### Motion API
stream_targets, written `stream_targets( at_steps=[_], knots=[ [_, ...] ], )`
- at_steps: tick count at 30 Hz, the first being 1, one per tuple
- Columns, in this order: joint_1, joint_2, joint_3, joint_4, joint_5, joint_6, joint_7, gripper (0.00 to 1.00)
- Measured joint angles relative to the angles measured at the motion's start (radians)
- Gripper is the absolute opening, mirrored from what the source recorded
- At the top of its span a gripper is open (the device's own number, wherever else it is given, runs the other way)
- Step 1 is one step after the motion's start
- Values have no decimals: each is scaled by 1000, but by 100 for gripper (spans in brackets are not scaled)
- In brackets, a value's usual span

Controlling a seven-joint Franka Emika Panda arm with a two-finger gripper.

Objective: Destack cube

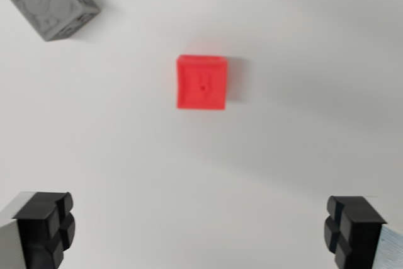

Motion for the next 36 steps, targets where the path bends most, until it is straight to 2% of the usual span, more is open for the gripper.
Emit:
stream_targets(
  at_steps=[11,36],
  knots=[
    [0,-10,0,19,0,-30,-1,100],
    [0,-9,0,20,0,-31,0,100]
  ],
)
